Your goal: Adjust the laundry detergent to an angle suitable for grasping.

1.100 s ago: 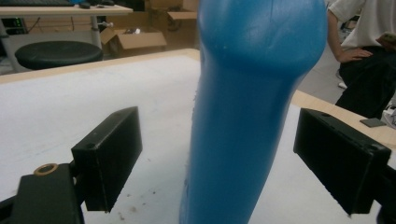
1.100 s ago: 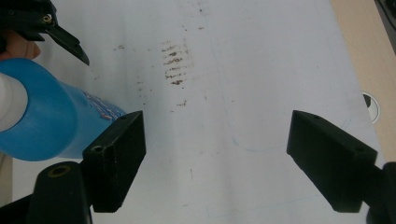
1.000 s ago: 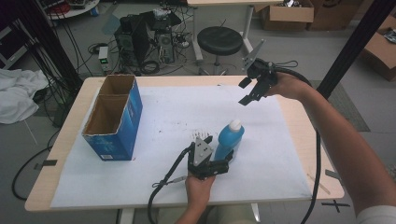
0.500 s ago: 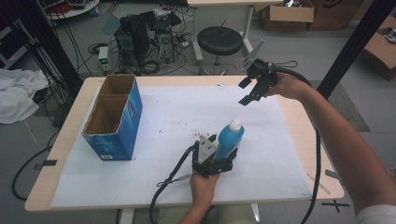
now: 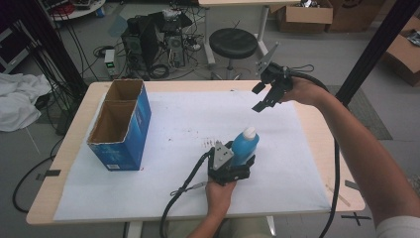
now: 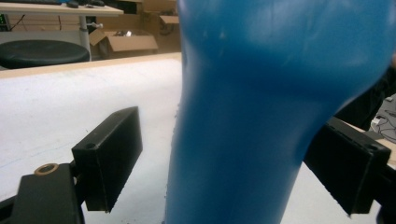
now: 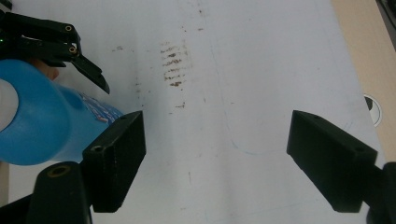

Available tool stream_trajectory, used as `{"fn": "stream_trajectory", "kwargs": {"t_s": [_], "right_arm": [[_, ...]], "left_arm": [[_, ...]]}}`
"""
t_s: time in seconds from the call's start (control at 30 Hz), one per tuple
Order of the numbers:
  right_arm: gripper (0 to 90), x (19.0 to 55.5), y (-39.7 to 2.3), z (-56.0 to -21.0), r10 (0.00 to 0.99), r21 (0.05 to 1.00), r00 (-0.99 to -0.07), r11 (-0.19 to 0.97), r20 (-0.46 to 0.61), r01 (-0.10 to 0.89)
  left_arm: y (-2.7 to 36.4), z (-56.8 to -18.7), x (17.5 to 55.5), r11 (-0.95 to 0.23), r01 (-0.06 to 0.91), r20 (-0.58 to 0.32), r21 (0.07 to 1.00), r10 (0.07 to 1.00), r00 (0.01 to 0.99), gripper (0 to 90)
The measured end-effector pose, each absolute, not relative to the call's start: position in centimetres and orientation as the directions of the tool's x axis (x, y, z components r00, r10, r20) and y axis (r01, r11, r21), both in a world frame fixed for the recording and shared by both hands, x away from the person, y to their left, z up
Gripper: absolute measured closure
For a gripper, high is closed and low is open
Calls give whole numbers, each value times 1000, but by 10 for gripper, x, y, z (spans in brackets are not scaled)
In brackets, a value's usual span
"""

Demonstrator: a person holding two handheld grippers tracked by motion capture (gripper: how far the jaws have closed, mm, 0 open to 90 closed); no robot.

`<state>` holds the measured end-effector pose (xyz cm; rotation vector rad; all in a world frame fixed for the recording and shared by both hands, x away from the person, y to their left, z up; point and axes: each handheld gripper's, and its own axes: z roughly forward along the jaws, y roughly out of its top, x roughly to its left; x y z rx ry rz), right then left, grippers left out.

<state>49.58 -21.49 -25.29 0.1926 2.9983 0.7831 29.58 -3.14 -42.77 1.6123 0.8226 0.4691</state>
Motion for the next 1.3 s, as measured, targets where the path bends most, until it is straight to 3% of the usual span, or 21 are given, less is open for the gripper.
{"fn": "stream_trajectory", "kwargs": {"t_s": [1.3], "right_arm": [[198,498,-214,-255,128,491,-992,864,-1,111]], "left_arm": [[-39,-427,299,-55,242,-124,969,737,665,211]]}}
